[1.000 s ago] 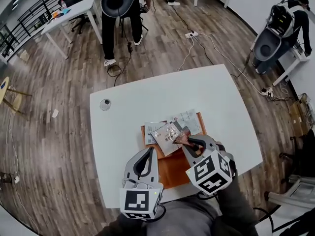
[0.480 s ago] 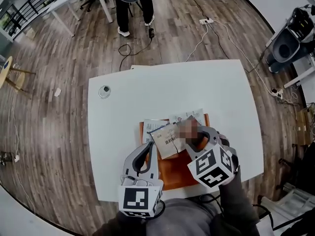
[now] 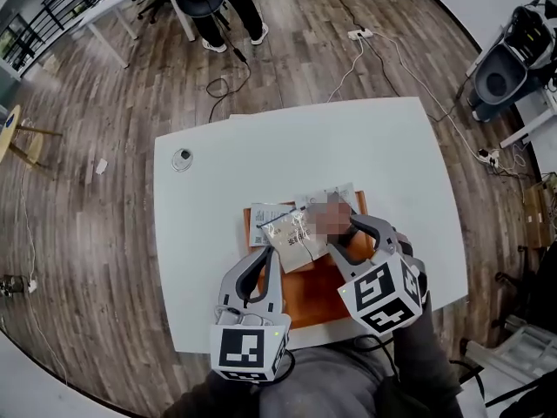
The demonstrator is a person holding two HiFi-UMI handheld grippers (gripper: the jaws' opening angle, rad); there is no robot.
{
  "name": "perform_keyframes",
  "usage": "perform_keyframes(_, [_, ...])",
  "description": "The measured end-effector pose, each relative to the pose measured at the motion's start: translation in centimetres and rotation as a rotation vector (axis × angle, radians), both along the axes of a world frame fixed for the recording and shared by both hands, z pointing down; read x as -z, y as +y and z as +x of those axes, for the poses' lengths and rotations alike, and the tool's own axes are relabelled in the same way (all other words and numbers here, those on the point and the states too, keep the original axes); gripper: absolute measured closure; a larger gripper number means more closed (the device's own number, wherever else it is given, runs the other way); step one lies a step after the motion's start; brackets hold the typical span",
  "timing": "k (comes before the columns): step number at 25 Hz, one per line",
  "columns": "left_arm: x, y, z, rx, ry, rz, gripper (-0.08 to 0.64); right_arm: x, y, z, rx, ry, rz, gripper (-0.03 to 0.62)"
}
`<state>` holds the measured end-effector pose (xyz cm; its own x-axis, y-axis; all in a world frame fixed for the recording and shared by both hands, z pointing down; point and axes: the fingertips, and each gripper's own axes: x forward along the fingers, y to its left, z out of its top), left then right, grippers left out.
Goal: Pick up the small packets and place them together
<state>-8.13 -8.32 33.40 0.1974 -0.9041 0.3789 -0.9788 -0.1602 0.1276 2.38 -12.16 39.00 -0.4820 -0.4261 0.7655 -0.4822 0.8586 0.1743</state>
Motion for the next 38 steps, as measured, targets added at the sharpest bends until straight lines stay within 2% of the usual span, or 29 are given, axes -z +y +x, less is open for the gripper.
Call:
perform_keyframes(6, [0.5,1.6,1.9,-0.070,0.011,0.012,0.563,1.1,2.1,3.0,-0.095,0.021,0.047,0.400])
perform_keyframes(12, [-0.5,4.1,4.2,-0.160,0.030,0.005,0.563,-1.2,5.8,6.5,-0.190,0.090,0.032,0.400])
perform_keyframes(21, [-2.3,6.3,4.7,-0.198,0.035,-0.044,0.563,-4.5,9.5,6.6,-0.169,0.179,-0.003,0.402])
perform_keyframes(29, [-3.1,6.5,4.4,-0.210,0.033,-0.064,0.563,-7.8,11.2,6.8,-0.181,0.255,-0.078,0.402])
perform_keyframes(32, [-3.2,6.5,4.2,-0.211,0.033,-0.059,0.563,-7.9,11.5,6.2,-0.182,0.243,-0.087,0.403])
perform_keyframes(36, [-3.2,6.8,4.2,-0.225,0.033,-0.062,0.563,-6.9,12.0,4.7,-0.178,0.136,-0.097,0.405])
perform_keyframes(38, [-3.2,7.1,4.2,-0.233,0.031,-0.061,0.563,-6.9,12.1,5.1,-0.187,0.171,-0.083,0.405])
